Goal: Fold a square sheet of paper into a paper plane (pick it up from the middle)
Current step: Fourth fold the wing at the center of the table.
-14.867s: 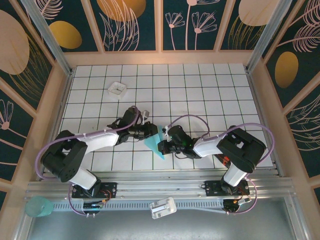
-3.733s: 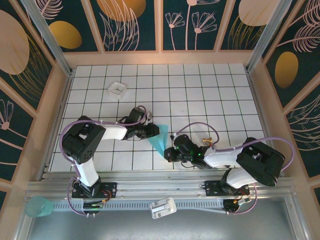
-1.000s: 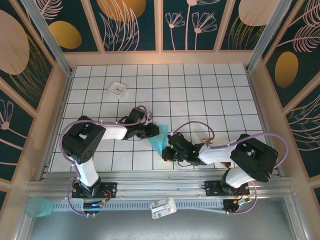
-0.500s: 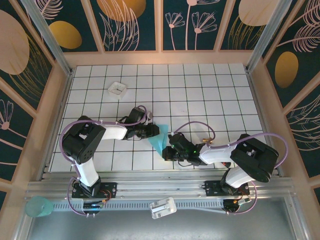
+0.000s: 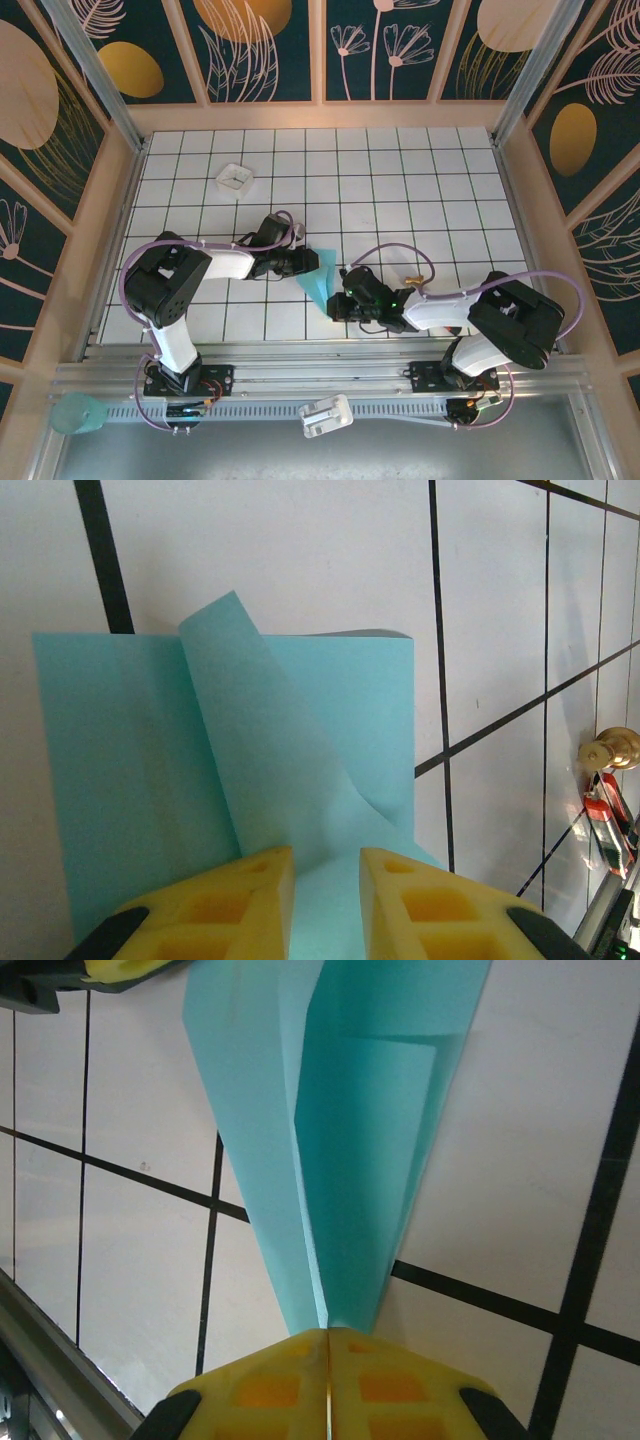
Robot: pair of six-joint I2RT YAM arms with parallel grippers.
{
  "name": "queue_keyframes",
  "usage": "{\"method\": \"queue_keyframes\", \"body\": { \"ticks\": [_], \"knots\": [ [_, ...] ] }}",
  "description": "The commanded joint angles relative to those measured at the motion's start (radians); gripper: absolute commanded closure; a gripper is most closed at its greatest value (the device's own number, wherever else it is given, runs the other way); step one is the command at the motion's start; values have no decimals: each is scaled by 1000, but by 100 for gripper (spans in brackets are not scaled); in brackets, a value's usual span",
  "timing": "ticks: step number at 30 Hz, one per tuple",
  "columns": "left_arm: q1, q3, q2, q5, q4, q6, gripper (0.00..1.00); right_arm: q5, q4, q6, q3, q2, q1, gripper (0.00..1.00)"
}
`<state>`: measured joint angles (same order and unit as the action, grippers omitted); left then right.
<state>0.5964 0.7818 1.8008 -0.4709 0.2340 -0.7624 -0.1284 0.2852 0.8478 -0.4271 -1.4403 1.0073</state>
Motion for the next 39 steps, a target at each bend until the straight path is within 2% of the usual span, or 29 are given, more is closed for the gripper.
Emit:
{"method": "queue_keyframes", "body": {
  "ticks": [1, 25, 33, 39],
  "knots": [
    [-3, -10, 49, 64, -81, 30, 74, 16, -17, 11, 25, -2, -5, 92],
    [-3, -8, 50, 60, -82, 28, 74, 20, -30, 1, 31, 0, -6, 92],
    [-2, -6, 51, 60, -82, 29, 74, -5, -19, -19, 14, 33, -5, 88],
    [-3, -6, 51, 60, -84, 29, 74, 0, -42, -34, 11, 92, -6, 81]
  ]
}}
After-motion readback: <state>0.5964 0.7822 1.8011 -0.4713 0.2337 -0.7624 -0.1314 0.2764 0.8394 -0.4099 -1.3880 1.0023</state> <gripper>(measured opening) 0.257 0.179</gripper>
